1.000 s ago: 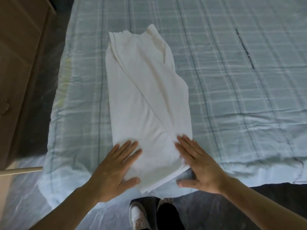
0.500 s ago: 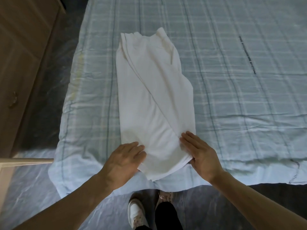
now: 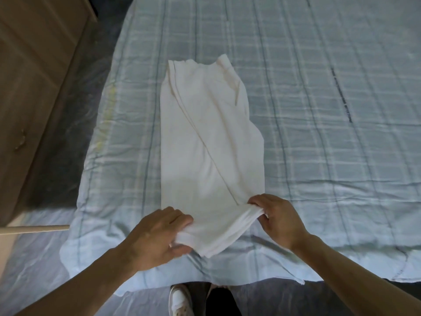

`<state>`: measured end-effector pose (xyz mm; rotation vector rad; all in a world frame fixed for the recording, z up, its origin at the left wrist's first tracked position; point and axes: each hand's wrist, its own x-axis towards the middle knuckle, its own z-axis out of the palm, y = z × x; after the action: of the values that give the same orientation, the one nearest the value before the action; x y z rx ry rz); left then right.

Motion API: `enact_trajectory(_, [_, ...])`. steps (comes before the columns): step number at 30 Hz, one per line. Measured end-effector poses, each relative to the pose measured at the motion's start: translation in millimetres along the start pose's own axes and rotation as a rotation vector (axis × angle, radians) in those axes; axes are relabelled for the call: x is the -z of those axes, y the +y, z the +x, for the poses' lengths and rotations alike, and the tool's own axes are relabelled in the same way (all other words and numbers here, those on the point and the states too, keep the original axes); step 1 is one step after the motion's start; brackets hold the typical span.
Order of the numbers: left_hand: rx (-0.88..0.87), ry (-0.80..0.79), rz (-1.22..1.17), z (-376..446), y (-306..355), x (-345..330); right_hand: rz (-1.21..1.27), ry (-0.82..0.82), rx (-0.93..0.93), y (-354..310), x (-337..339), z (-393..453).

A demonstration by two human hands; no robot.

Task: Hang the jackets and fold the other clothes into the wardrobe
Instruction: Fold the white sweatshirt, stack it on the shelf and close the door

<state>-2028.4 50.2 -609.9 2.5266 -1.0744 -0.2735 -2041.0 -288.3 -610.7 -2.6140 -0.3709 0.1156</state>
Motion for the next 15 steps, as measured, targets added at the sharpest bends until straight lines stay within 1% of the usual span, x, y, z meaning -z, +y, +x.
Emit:
enact_trajectory(3, [-0.01, -0.076, 0.074, -7.0, 1.9, -12.2, -0.009, -0.008, -0.01, -1.2, -0.9, 1.9])
enact_trajectory(5, [-0.008, -0.076, 0.11, -8.5, 2.6, -17.8, -0.024, -0.006, -0.01, -1.9, -2.6, -0.1])
enact_trajectory(7, [-0.014, -0.032, 0.145, -6.5, 3.5, -20.5, -0.027, 0.001, 0.003, -1.2, -3.9, -2.1])
enact_trajectory(10, [-0.043, 0.084, 0.179, -3.6, 4.6, -24.0, -0.014, 0.003, 0.026, 0.4, -3.2, -8.3])
enact_trajectory(12, [-0.057, 0.101, 0.144, -1.9, 2.4, -22.8, 0.022, -0.009, 0.037, 1.6, -0.8, -11.9])
enact_trajectory(15, [-0.02, 0.065, -0.063, 0.4, -3.7, -10.6, 0.111, -0.019, 0.042, 4.9, 3.9, -13.2])
